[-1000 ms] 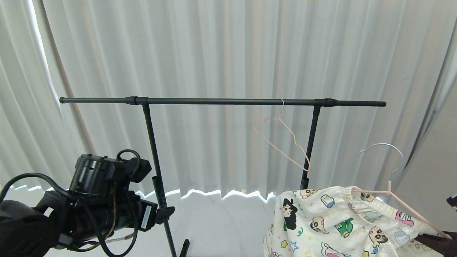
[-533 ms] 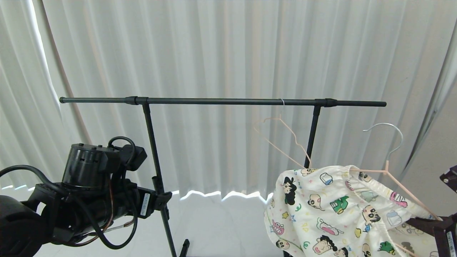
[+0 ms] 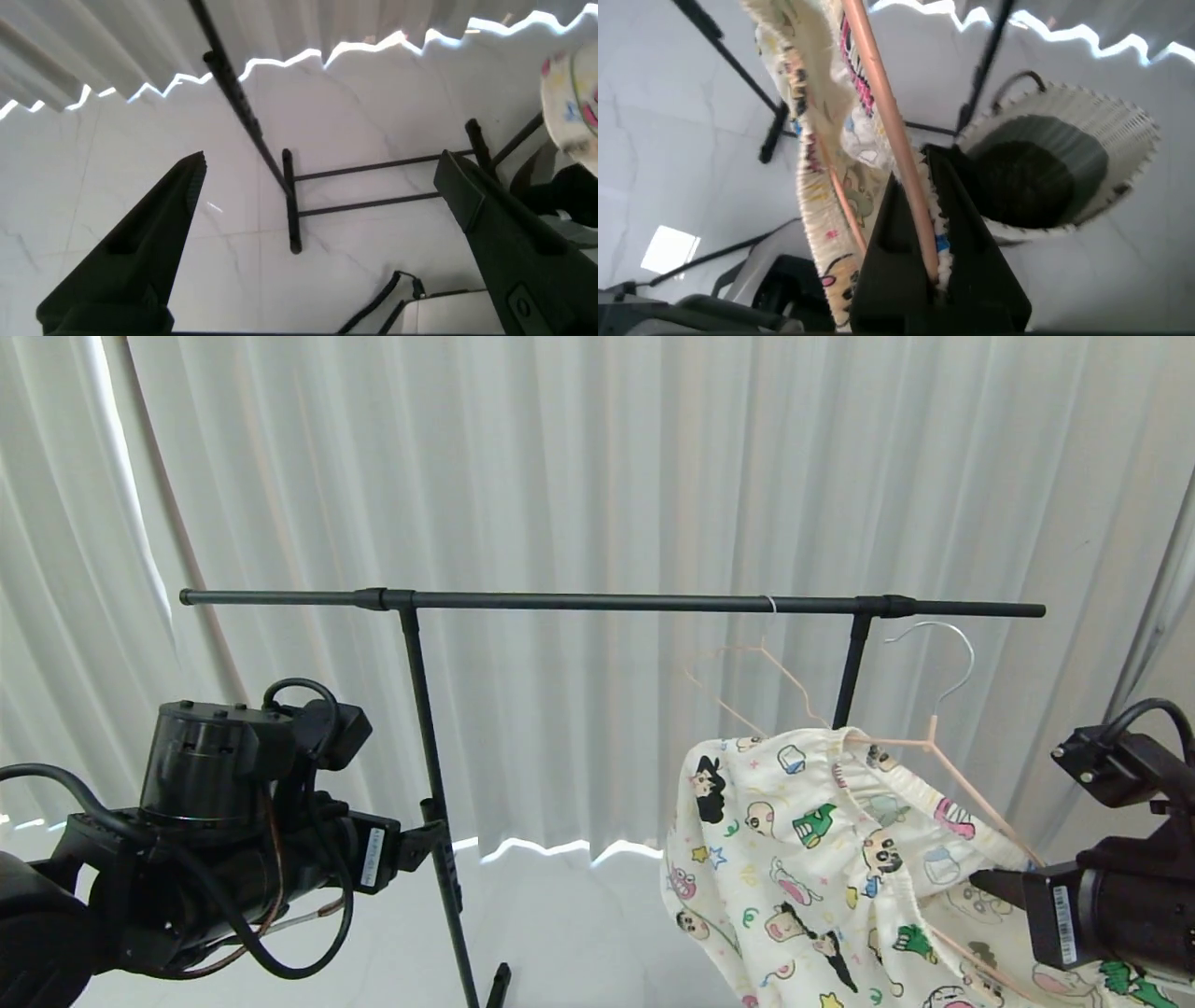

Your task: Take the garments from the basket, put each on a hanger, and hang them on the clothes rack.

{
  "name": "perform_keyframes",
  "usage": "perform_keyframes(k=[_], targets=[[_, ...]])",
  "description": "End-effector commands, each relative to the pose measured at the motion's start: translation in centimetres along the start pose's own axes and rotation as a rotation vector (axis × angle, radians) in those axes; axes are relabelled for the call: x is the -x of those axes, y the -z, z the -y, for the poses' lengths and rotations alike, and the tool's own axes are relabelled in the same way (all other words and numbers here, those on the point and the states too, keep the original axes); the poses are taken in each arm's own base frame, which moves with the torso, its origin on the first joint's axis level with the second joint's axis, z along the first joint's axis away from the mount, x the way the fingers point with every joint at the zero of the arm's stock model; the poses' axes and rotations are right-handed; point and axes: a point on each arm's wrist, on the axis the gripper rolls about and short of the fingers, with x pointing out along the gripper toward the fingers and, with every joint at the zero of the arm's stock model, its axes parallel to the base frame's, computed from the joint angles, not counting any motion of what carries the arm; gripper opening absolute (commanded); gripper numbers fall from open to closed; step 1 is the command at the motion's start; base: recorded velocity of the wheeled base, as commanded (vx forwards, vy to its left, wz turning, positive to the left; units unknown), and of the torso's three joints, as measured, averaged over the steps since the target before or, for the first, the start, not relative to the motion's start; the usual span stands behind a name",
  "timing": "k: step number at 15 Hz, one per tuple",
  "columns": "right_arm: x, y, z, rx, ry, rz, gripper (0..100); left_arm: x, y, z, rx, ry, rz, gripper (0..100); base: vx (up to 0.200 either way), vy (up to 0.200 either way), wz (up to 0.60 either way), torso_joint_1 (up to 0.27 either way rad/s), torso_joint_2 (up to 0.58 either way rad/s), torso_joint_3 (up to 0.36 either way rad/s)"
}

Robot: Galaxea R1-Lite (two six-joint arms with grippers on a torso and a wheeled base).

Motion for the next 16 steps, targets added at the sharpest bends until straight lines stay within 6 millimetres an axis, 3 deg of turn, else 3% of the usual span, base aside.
perform_keyframes(k=[1,3,10,16], targets=[[-1.0,-0.8,-0.7,0.013,-0.005,-0.013,0,0.1,-0.1,0.0,0.001,0.0,0.006,100,0.0,0.2,0.0,-0.002,0.0,0.002],[-1.5,-1.7,-1.1,0.012,0.007,-0.002,0,0.1,-0.3,0.0,0.002,0.0,0.033,100,0.0,0.2,0.0,0.007,0.0,0.002],[-2.6,-3.8,-1.9,0.004,0.034,0.054,0,0.3,-0.5,0.9,-0.018,0.032,0.061,100,0.0,0.0,0.0,0.0,0.0,0.0],[-2.7,-4.6,-2.0,0.017,0.064,0.1,0,0.9,-0.6,1.6,-0.031,0.06,0.091,100,0.2,0.0,0.0,-0.002,0.0,0.002]])
